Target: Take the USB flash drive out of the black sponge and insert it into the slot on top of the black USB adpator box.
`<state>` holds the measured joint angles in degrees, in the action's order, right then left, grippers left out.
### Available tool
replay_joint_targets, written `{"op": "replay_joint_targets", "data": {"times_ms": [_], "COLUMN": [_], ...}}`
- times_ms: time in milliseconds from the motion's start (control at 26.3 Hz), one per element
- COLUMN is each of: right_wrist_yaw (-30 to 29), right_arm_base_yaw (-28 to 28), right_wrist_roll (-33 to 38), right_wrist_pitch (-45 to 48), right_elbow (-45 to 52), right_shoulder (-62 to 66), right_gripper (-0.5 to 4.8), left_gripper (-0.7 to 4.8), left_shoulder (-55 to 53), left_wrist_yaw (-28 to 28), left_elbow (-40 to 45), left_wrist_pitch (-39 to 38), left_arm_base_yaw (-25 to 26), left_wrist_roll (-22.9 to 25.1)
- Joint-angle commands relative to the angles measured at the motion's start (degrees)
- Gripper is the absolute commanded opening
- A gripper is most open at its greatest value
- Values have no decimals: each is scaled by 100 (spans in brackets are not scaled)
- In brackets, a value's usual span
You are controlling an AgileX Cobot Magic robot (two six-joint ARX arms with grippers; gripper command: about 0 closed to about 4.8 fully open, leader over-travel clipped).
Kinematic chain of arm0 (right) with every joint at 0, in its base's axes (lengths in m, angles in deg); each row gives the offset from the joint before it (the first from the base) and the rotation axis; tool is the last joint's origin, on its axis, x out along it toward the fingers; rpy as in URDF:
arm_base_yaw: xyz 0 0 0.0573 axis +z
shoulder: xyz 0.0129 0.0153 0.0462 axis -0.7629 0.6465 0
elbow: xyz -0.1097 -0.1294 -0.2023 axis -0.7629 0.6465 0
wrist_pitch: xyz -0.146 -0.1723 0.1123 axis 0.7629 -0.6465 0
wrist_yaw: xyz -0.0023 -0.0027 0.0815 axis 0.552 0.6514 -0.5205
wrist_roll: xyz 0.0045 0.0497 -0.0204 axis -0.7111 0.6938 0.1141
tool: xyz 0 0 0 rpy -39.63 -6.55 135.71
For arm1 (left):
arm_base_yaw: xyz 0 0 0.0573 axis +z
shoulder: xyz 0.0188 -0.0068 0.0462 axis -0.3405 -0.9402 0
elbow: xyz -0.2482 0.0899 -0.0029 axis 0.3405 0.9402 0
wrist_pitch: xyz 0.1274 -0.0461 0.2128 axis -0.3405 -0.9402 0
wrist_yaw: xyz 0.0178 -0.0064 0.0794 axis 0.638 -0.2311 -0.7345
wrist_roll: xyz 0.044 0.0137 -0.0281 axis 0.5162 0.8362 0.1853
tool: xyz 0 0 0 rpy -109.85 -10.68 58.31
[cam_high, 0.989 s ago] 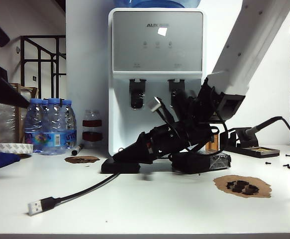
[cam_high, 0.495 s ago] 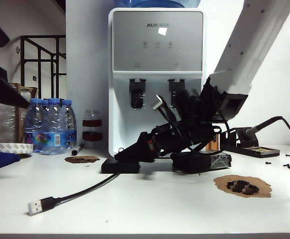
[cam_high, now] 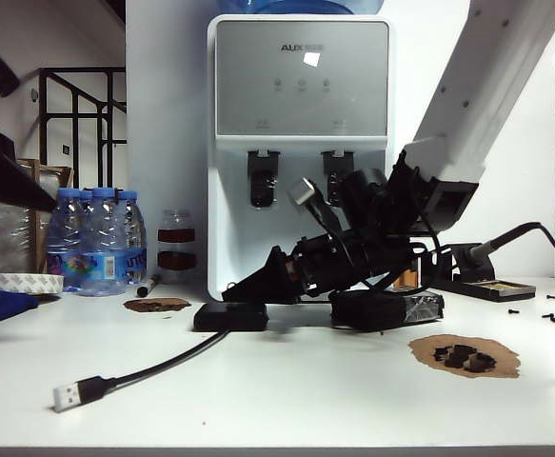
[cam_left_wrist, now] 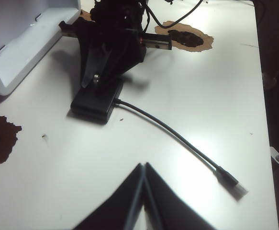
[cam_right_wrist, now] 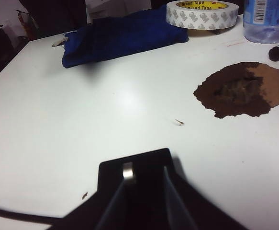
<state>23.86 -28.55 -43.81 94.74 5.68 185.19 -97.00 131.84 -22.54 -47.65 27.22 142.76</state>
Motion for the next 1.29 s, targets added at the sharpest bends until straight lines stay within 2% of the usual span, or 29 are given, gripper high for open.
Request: {"op": "replay_joint_targets", "data": {"times_ms": [38,76,114,228,495,609,685,723,875,913,989,1103,1141,1217,1293], "right_wrist_yaw": [-7,-7,-7,-7,-4,-4,70,308,905,1069,1252,1510,1604,2009,2332], "right_arm_base_yaw": [-24,-24,-24,-24,-94,-94,-98,-101,-140,-140,-155,-168,-170,-240,-330], "right_wrist_roll": [105,105,105,107,358,468,538,605,592,621,621,649,671,859,994], "right_wrist_pitch": [-33,-33,-33,-33,-35,-39,-59,-57,72,140,291,402,433,507,507], "right_elbow": [22,22,22,24,26,31,57,129,566,682,925,1222,1314,1526,1672], "right_shoulder": [-155,-188,-240,-476,-922,-1228,-1602,-1768,-2260,-2361,-2570,-2924,-3051,-3364,-3576], "right_gripper": [134,149,187,218,220,220,218,210,145,115,0,-4,-4,-4,-5], "left_gripper": [-4,-4,-4,-4,-4,-4,-4,-4,-4,-4,-4,-4,-4,-4,-4], "left_shoulder": [0,0,0,0,2,2,2,2,9,9,9,9,9,9,9], "left_wrist_yaw": [44,44,42,39,39,42,7,-24,-352,-481,-730,-1163,-1408,-2306,-3082], "left_elbow": [-4,-4,-4,-4,-4,-4,-4,-4,-4,-4,-4,-4,-2,-2,-2], "left_wrist_pitch": [48,52,55,52,127,339,883,1167,2124,2332,2745,3410,3672,4417,4968], "left_arm_base_yaw": [-4,-4,-4,-4,7,48,85,129,153,153,153,149,144,140,136], "left_wrist_roll": [0,0,0,0,-7,-251,-1062,-1488,-2870,-3139,-3626,-4378,-4682,-5460,-5882]}}
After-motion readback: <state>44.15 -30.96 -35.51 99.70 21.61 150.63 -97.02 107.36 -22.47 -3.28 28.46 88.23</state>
